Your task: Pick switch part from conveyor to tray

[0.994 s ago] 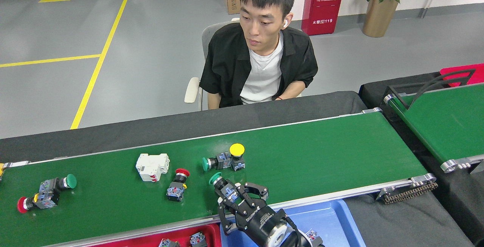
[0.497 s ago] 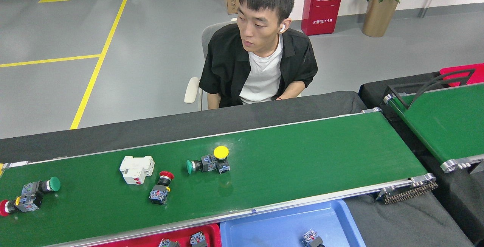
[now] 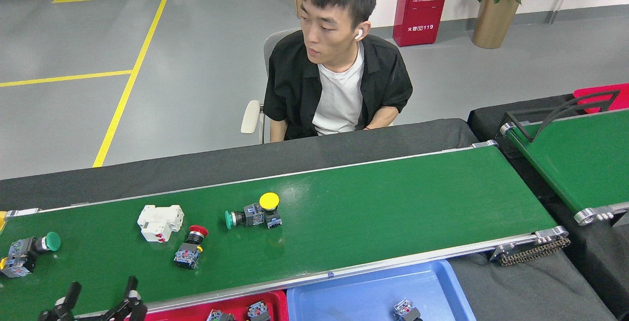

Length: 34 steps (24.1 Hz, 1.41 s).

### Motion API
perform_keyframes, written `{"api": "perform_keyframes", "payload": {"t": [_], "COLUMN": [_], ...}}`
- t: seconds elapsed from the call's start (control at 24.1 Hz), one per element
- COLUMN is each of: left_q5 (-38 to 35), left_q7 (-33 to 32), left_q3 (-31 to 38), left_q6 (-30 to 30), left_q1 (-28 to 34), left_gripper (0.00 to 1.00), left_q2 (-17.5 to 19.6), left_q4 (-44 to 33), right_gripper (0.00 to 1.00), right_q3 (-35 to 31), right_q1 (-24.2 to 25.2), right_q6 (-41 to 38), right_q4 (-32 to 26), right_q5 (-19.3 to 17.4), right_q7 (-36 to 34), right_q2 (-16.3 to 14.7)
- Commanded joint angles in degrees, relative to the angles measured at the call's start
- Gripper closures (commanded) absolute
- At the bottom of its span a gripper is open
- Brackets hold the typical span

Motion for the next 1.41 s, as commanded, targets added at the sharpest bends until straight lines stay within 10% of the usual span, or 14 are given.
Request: {"api": "perform_keyframes", "payload": {"t": [0.0, 0.12, 0.25, 0.37, 0.46, 0.5, 0.54, 0.58, 0.83, 1.04, 1.2, 1.28, 1.37], "left_q5": [-0.24, -0.24, -0.33, -0.33, -0.33, -0.33, -0.33, -0.33, -0.33, -0.24, -0.24, -0.06, 0.29], "left_q7": [-0.29, -0.29, -0.64, -0.64, -0.81, -0.99, -1.34, -1.52, -1.43, -1.08, -1.08, -1.08, -1.08], "left_q3": [-0.29, -1.96, -3.45, -3.54, -3.54, -3.54, -3.54, -3.54, -3.19, -3.19, -3.36, -3.45, -3.45], "left_q6": [-0.39, -0.57, -0.57, -0.48, -0.48, -0.48, -0.48, -0.48, -0.04, -0.3, -0.48, -0.65, -1.1], "left_q1": [-1.02, -1.55, -2.25, -3.22, -4.45, -4.98, -5.68, -6.38, -9.72, -9.11, -8.58, -7.7, -6.56], "left_gripper": [0.0, 0.0, 0.0, 0.0, 0.0, 0.0, 0.0, 0.0, 0.03, 0.81, 0.92, 0.93, 0.93], "left_q2": [0.42, 0.42, 0.5, 0.42, 0.5, 0.5, 0.5, 0.5, 0.42, 0.68, 0.59, 0.68, 0.68], "left_q4": [0.78, 2.19, 2.98, 3.51, 4.83, 5.35, 6.06, 6.67, 11.51, 11.42, 11.24, 10.19, 7.73], "right_gripper": [0.0, 0.01, 0.21, 0.89, 0.99, 0.94, 0.57, 0.0, 0.0, 0.0, 0.21, 1.0, 0.99], "right_q3": [1.16, 1.07, 1.16, 1.16, 1.16, 1.07, 1.07, 0.89, 0.72, 0.02, -0.51, -0.34, -0.42], "right_q1": [-0.19, 0.07, 0.07, -0.11, -0.19, -0.37, -0.46, -0.28, -0.02, 0.24, -0.11, -0.72, -0.98], "right_q6": [-0.51, -4.37, -4.81, -4.55, -4.99, -4.99, -4.9, -5.08, -4.73, -4.81, -5.25, -4.9, -5.17], "right_q4": [-0.87, -0.96, -0.96, -0.87, -0.96, -0.96, -0.96, -1.05, -1.05, -1.05, -1.05, -1.05, -0.96], "right_q5": [0.33, 0.24, 0.33, 0.5, 0.5, 0.5, 0.5, 0.15, -1.34, -2.05, -2.84, -1.96, -0.91], "right_q7": [-0.68, -0.68, -0.77, -0.77, -0.85, -0.94, -0.94, -1.12, -2.79, -3.4, -4.46, -4.63, -4.55], "right_q2": [0.76, -0.29, -1.78, -2.66, -4.07, -4.51, -4.33, -4.33, -4.33, -4.33, -4.77, -4.95, -5.21]}}
